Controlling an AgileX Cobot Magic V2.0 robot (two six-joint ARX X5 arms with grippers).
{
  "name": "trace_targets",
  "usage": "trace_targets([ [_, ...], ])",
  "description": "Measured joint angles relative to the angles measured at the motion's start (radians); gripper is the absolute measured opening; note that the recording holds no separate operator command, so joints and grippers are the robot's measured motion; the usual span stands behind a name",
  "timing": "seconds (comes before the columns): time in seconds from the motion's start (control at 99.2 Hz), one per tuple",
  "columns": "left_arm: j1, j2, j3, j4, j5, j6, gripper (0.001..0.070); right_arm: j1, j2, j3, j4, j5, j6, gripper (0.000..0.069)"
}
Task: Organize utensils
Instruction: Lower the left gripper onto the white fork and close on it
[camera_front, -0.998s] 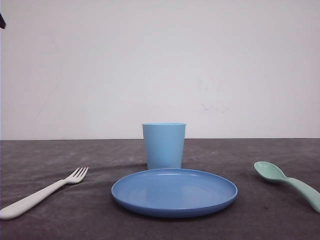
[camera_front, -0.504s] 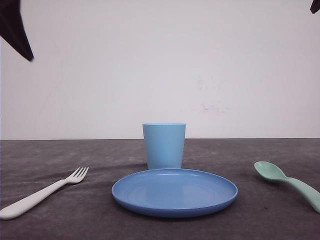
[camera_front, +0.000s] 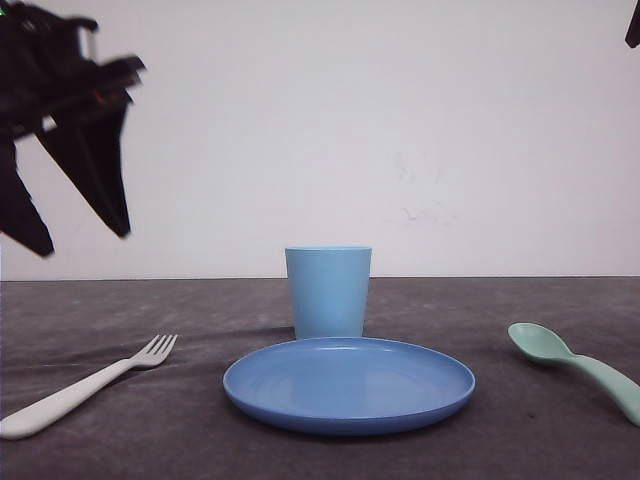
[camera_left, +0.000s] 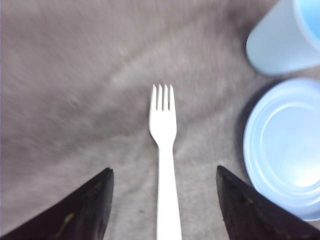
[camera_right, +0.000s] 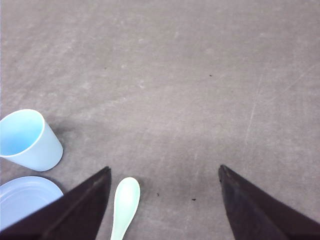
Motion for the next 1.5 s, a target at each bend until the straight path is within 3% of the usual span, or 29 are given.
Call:
trace_targets([
  [0.303, -0.072, 0.133, 0.0, 0.031, -0.08, -0.044, 0.0392, 0.0, 0.018, 0.0, -0.012, 0.0, 0.0, 0.0426],
  [0.585, -0.099, 0.224, 0.0, 0.067, -0.085, -0.064, 0.039, 0.0, 0.021, 0.0, -0.013, 0.0, 0.0, 0.0426],
  [0.766, -0.099, 0.263, 0.0, 0.071, -0.111, -0.066, 0.0317, 0.0, 0.024, 0.0, -0.013, 0.0, 0.0, 0.0426],
  [1.049, -0.099, 0.298, 0.0, 0.087, -0.116, -0.07, 0.0294, 0.0, 0.043, 0.0, -0.014, 0.0, 0.0, 0.0426],
  [1.402, -0.106, 0.302, 0.0, 0.099, -0.121, -0.077, 0.0064, 0.0, 0.056, 0.0, -0.016, 0.0, 0.0, 0.0426],
  [1.503, -0.11, 0.302, 0.0, 0.103, -0.121, -0.077, 0.0045, 0.0, 0.056, 0.0, -0.016, 0.0, 0.0, 0.0426],
])
